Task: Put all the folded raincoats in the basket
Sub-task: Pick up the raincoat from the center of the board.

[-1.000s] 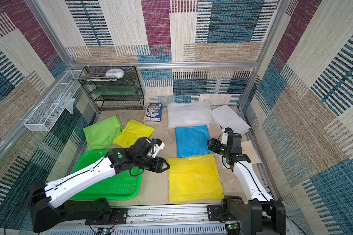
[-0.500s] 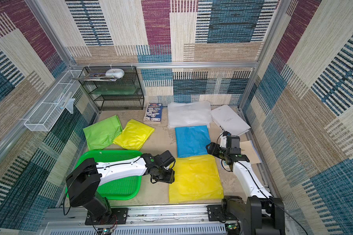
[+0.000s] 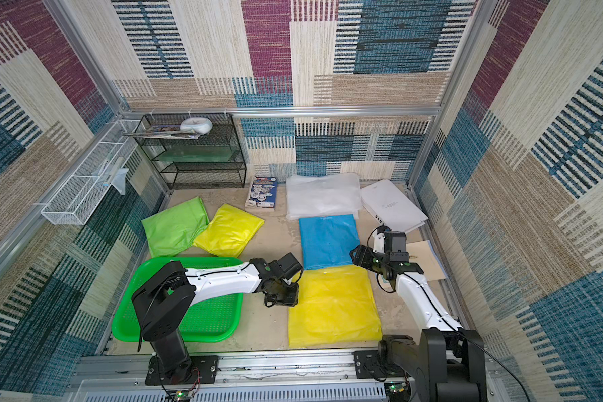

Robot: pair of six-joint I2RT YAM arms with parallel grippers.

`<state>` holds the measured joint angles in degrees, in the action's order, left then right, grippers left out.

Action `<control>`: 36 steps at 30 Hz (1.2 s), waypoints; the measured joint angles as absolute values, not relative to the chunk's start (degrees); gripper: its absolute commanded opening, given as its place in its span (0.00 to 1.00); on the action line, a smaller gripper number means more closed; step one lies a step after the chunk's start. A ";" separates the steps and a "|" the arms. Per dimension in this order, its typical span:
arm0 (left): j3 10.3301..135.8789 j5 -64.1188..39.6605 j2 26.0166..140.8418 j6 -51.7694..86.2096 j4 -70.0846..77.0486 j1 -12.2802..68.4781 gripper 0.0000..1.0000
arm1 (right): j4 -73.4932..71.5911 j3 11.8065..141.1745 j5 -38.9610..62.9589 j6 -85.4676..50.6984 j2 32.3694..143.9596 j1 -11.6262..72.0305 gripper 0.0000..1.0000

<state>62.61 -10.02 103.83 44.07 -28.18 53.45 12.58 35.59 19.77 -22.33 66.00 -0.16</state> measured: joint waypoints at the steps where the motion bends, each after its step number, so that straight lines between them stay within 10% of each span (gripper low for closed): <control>1: 62.39 -10.00 103.81 44.07 -28.18 53.25 0.14 | 12.56 35.59 19.77 -22.33 66.02 -0.16 0.78; 8: 62.24 -6.35 101.69 42.68 -31.92 51.18 0.01 | 12.75 35.94 20.29 -22.37 66.46 0.10 0.77; 36: 57.63 -1.32 96.77 37.87 -37.23 43.86 0.04 | 19.62 23.07 31.40 -34.70 64.71 8.21 0.59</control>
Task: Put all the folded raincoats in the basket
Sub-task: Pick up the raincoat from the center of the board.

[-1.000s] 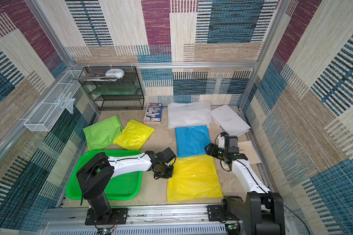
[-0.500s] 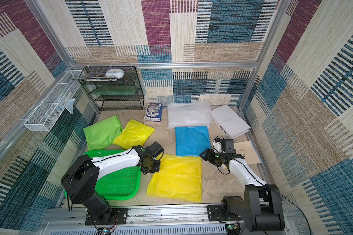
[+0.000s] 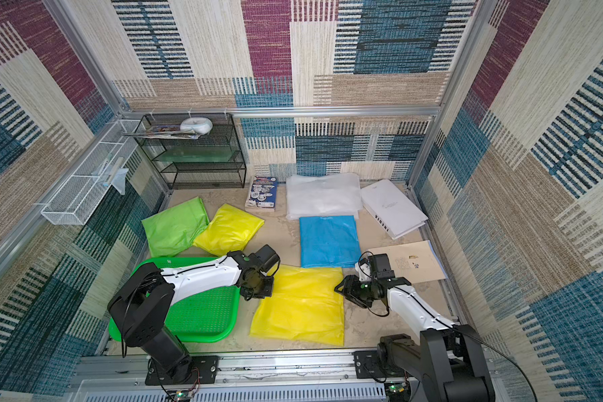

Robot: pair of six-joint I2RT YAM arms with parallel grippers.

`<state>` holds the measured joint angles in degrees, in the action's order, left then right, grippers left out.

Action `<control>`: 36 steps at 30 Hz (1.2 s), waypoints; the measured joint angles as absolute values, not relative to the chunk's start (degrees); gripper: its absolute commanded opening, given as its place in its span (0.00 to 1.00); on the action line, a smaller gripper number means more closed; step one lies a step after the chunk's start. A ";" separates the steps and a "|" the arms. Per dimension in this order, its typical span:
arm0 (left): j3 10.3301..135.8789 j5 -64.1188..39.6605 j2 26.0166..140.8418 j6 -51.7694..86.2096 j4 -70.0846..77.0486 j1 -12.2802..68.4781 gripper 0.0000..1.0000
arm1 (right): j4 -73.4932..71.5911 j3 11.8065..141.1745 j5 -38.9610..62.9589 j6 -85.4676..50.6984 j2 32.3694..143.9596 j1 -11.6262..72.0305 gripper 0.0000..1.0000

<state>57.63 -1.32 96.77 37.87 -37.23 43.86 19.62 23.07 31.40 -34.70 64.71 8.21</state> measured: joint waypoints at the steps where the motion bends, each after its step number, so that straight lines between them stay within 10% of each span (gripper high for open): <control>1: 57.60 -1.32 96.77 37.74 -37.21 43.86 0.04 | 19.79 22.59 31.48 -35.07 64.36 8.32 0.57; 17: 57.34 -1.54 96.29 37.47 -36.88 43.86 0.00 | 18.11 20.80 33.63 -37.15 63.83 11.55 0.00; 36: 72.53 3.60 77.80 34.65 -51.20 41.78 0.00 | 31.05 39.18 34.33 -39.62 52.01 13.63 0.00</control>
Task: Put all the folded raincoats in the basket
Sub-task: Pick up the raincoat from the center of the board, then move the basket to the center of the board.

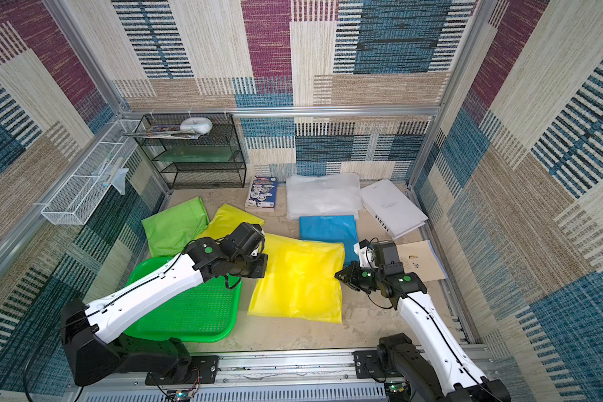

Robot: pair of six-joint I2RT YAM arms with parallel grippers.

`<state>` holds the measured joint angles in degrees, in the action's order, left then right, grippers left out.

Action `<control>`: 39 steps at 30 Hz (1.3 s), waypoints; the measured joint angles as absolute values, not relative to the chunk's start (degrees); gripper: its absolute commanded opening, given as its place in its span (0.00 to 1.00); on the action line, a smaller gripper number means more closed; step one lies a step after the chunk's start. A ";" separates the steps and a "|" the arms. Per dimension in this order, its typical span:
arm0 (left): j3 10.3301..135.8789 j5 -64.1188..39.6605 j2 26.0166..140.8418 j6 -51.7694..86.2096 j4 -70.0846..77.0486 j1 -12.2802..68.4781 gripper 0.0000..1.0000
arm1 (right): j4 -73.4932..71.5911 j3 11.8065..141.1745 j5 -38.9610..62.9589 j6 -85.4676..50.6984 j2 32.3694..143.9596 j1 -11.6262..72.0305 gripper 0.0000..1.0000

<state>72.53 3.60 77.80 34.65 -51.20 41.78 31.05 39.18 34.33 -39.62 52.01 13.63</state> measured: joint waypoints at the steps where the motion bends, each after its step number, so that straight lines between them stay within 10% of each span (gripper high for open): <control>1: 72.64 4.01 76.75 33.80 -52.42 39.42 0.00 | 30.20 40.62 34.68 -40.88 53.28 15.11 0.00; 16: 74.39 13.54 72.44 17.26 -65.91 3.53 0.00 | 12.34 70.61 26.63 -54.98 90.04 46.09 0.00; 29: 72.12 28.95 73.43 14.83 -64.51 -4.32 0.00 | 11.53 92.58 24.08 -58.02 117.97 58.70 0.00; 39: 68.64 26.96 73.23 14.57 -62.35 -4.80 0.00 | 11.79 84.47 24.49 -56.40 117.27 60.29 0.00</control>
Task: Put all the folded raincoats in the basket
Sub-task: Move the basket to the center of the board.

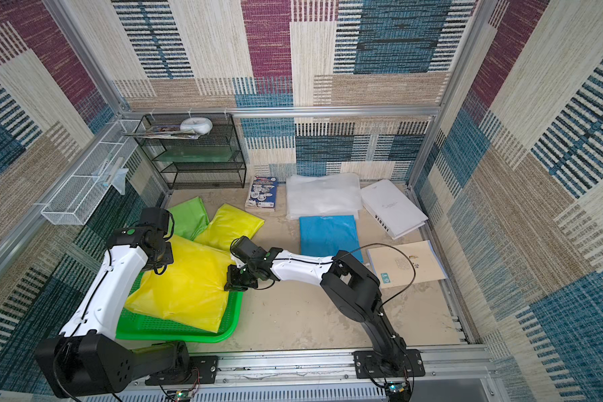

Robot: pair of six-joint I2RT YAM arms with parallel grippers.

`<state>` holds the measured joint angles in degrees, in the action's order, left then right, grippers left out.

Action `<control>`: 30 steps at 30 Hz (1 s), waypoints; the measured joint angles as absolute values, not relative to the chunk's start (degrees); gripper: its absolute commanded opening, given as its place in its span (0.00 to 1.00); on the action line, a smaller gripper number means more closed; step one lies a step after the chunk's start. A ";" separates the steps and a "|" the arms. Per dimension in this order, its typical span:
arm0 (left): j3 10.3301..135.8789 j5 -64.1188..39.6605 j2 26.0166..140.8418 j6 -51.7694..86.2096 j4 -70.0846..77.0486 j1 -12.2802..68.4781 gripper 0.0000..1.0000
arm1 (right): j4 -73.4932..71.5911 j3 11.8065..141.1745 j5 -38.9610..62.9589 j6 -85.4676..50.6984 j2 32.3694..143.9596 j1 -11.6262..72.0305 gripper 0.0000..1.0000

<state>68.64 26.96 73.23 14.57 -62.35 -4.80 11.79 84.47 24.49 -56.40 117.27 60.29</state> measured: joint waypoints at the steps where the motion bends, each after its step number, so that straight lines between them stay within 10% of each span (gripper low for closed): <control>1: 67.79 25.36 72.79 14.59 -62.04 -4.80 0.00 | 12.23 83.20 24.71 -55.61 116.20 59.99 0.00; 16: 59.29 -2.63 66.13 29.93 -60.62 20.08 0.00 | 36.05 65.10 28.01 -29.43 92.58 42.19 0.00; 30: 57.28 -2.90 67.24 41.95 -58.87 36.62 0.00 | 44.40 59.51 29.52 -20.99 80.99 30.85 0.00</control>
<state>57.28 -2.90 67.24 41.95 -58.87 36.62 44.40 59.51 29.52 -20.99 80.99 30.85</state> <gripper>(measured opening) 0.068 0.075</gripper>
